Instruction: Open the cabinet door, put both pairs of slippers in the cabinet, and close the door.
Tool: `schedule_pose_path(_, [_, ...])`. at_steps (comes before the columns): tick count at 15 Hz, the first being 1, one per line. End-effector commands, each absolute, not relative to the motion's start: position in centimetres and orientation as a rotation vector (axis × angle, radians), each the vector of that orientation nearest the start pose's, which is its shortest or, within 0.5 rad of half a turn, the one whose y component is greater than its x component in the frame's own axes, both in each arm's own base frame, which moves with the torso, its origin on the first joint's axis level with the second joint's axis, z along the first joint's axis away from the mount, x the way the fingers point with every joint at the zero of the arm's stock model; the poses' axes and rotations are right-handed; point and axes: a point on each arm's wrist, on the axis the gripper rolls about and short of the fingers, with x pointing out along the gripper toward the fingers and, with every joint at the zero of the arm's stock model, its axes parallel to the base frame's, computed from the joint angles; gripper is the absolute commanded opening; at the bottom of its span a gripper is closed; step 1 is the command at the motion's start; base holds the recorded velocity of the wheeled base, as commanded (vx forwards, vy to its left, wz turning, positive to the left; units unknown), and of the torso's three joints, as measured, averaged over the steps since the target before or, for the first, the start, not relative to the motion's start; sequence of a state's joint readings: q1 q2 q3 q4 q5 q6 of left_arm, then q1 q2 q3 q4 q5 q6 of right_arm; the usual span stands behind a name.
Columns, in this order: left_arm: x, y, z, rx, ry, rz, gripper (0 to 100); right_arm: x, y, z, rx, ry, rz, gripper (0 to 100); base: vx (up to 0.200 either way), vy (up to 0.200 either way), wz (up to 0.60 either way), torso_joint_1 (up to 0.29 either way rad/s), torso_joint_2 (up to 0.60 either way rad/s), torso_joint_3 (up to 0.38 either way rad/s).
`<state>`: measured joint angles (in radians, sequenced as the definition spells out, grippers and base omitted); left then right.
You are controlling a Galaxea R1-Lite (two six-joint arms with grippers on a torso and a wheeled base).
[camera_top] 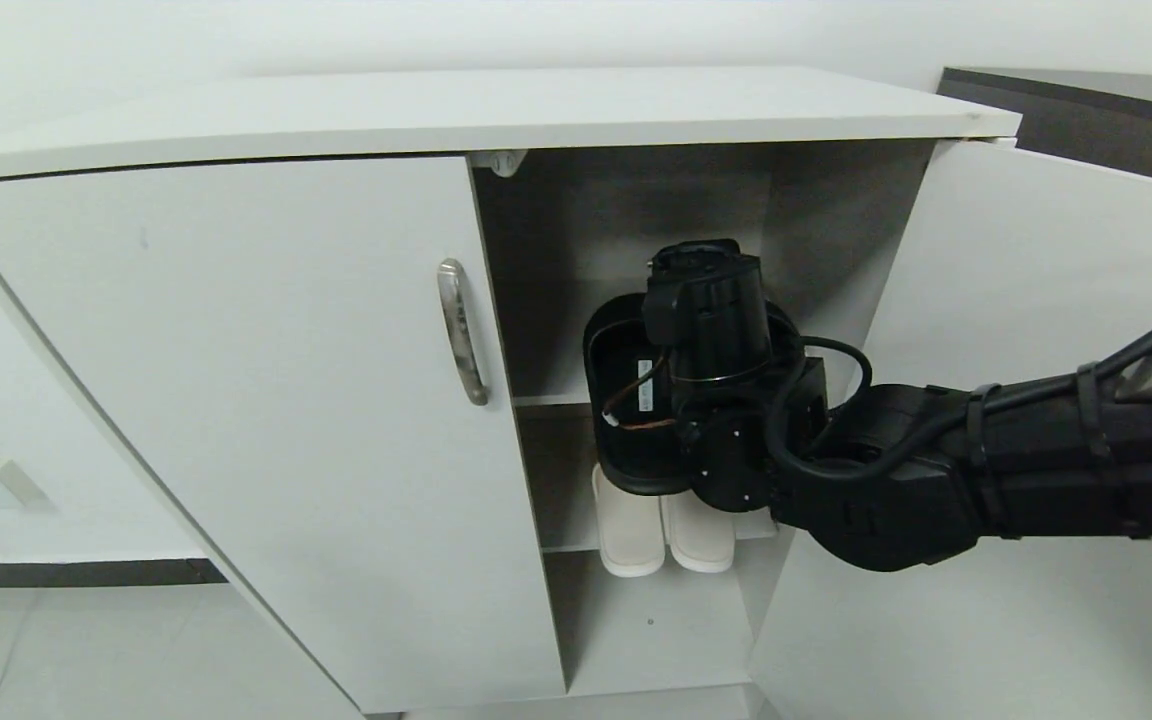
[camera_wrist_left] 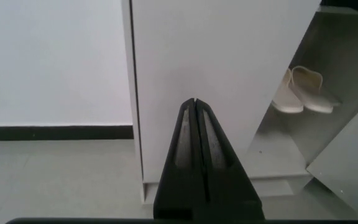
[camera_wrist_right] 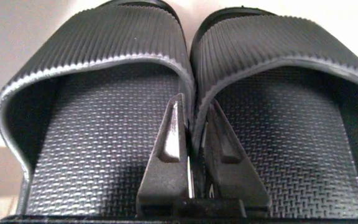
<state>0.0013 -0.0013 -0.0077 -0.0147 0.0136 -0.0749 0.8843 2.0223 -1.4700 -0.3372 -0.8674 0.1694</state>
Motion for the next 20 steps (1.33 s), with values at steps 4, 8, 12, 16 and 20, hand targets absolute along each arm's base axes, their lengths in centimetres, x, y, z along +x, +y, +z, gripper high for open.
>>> schedule_pose_path(4, [-2.3, 0.0, 7.9, -0.075, -0.024, 0.016, 0, 28.4, 30.7, 22.6, 0.003, 0.141, 0.085, 0, 0.0, 0.0, 0.0, 0.0, 0.0, 0.0])
schedule_pose_path(8, [-2.3, 0.0, 7.9, -0.077, -0.024, 0.018, 0, 30.7, 30.9, 22.4, -0.006, 0.159, 0.048, 0, 0.0, 0.0, 0.0, 0.0, 0.0, 0.0])
schedule_pose_path(12, [-2.3, 0.0, 7.9, -0.078, -0.024, 0.019, 0, 32.3, 31.1, 23.1, 0.002, 0.163, 0.022, 0, 0.0, 0.0, 0.0, 0.0, 0.0, 0.0])
schedule_pose_path(16, [-2.3, 0.0, 7.9, -0.082, -0.024, 0.022, 0, 34.7, 31.3, 23.6, 0.059, 0.138, -0.01, 0, 0.0, 0.0, 0.0, 0.0, 0.0, 0.0])
schedule_pose_path(20, [-2.3, 0.1, 7.9, -0.086, -0.025, 0.039, 0, 34.7, 31.4, 23.9, 0.047, 0.151, -0.005, 0, 0.0, 0.0, 0.0, 0.0, 0.0, 0.0])
